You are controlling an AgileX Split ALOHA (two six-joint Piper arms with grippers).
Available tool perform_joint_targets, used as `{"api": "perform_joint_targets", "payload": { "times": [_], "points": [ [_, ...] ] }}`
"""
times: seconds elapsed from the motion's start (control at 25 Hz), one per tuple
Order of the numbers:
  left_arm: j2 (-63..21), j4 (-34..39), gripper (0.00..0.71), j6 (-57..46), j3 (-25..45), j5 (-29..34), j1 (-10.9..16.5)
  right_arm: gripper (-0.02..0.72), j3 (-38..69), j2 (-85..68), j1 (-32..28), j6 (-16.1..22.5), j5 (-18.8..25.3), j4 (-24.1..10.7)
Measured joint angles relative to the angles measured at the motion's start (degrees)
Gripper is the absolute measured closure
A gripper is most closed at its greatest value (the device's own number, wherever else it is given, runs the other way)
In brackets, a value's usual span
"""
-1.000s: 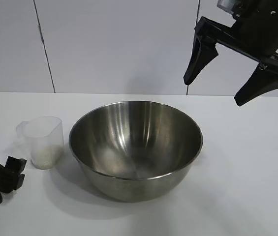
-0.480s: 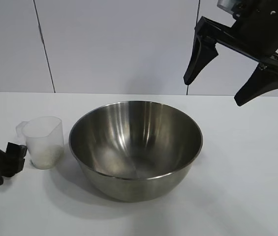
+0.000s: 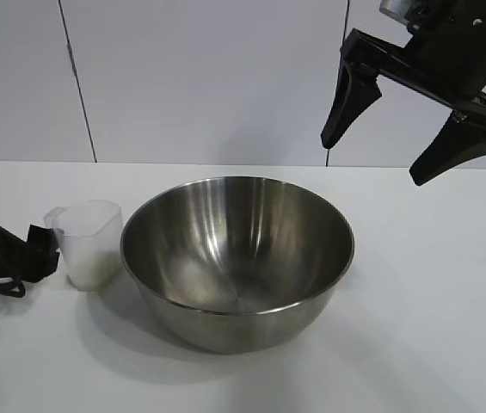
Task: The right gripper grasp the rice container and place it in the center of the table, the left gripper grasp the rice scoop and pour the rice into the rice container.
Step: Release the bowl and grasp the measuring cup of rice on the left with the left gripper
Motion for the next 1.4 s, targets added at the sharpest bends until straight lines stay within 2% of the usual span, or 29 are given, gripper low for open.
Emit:
{"api": "perform_joint_targets", "payload": {
  "times": [0.2,0.52,0.72,1.0,1.12,1.4],
  "points": [
    [2.3,1.1,0.060,0.0,-1.7,0.1,0.0,0.009,0.0,0.0,0.0,0.0,0.1,0.0],
    [2.5,4.2,0.195,-0.2,-3.6,0.0,0.0,0.009,0.0,0.0,0.0,0.0,0.2,0.0],
    [2.5,5.7,0.429,-0.2,-5.5,0.1,0.0,0.009,0.0,0.0,0.0,0.0,0.2,0.0],
    [2.8,7.8,0.659,-0.2,-6.9,0.1,0.0,0.009,0.0,0.0,0.0,0.1,0.2,0.0],
    [2.7,10.2,0.693,-0.2,-6.9,0.0,0.1,0.009,0.0,0.0,0.0,0.2,0.2,0.0],
    [-2.5,14.7,0.697,-0.9,-6.9,0.2,0.5,0.009,0.0,0.0,0.0,0.2,0.2,-0.1]
  ]
}}
